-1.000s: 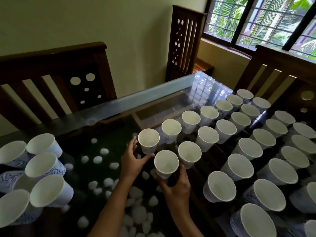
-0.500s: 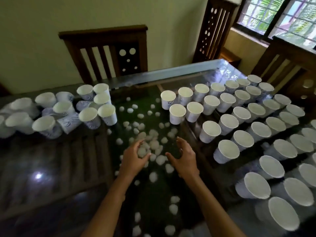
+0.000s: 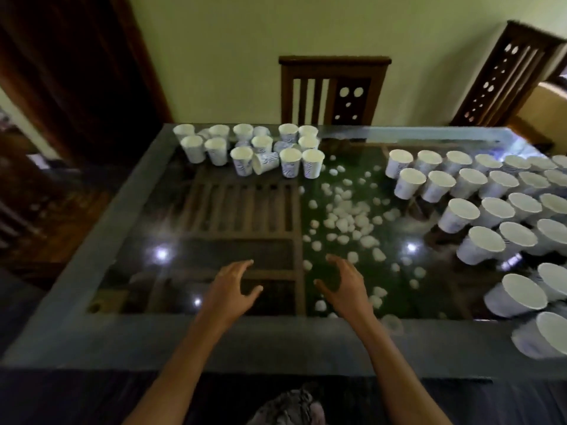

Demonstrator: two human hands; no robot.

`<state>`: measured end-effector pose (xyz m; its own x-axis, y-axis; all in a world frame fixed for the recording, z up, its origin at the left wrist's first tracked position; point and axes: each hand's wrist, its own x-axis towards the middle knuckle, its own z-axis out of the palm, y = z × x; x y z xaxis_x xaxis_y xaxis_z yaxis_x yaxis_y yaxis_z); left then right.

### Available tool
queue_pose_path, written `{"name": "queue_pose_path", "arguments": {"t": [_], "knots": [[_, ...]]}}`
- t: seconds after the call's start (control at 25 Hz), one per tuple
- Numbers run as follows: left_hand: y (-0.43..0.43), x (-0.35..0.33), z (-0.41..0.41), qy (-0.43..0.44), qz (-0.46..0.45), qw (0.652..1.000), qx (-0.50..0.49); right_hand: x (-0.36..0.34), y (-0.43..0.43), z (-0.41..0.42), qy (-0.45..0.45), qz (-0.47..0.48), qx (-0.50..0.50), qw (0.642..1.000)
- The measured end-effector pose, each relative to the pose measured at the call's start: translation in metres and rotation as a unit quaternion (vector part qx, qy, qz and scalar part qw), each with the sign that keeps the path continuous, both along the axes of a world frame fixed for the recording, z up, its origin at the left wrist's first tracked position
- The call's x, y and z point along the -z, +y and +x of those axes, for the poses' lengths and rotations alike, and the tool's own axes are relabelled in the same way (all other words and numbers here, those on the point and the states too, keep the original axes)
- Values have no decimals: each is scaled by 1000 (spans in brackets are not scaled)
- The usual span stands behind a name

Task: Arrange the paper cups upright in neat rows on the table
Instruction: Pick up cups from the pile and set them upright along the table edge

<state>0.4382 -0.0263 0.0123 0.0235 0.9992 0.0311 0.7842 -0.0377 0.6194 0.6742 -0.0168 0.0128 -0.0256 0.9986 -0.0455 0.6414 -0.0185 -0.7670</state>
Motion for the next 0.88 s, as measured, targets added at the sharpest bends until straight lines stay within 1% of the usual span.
{"name": "queue_pose_path", "arguments": {"t": [0.12, 0.24, 0.36, 0.48, 0.64, 0.76, 0.88], "knots": [[-29, 0, -29, 7, 10, 1000, -23, -5, -9, -40, -30, 31, -55, 998], [-39, 0, -54, 13, 16, 998, -52, -4, -3, -67, -40, 32, -87, 995], [-39, -2, -81, 1, 28, 996, -86, -6, 10, -96, -46, 50, -130, 989], [-28, -3, -106, -2, 40, 993, -114, -9, 30, -129, -36, 37, -150, 987], [7, 0, -139, 2, 43, 992, -119, -5, 77, -170, -36, 40, -164, 985], [55, 2, -167, -14, 24, 994, -109, -5, 118, -198, -35, 44, -153, 987], [107, 1, -187, -27, 11, 996, -90, -6, 159, -216, -40, 21, -138, 989]]}}
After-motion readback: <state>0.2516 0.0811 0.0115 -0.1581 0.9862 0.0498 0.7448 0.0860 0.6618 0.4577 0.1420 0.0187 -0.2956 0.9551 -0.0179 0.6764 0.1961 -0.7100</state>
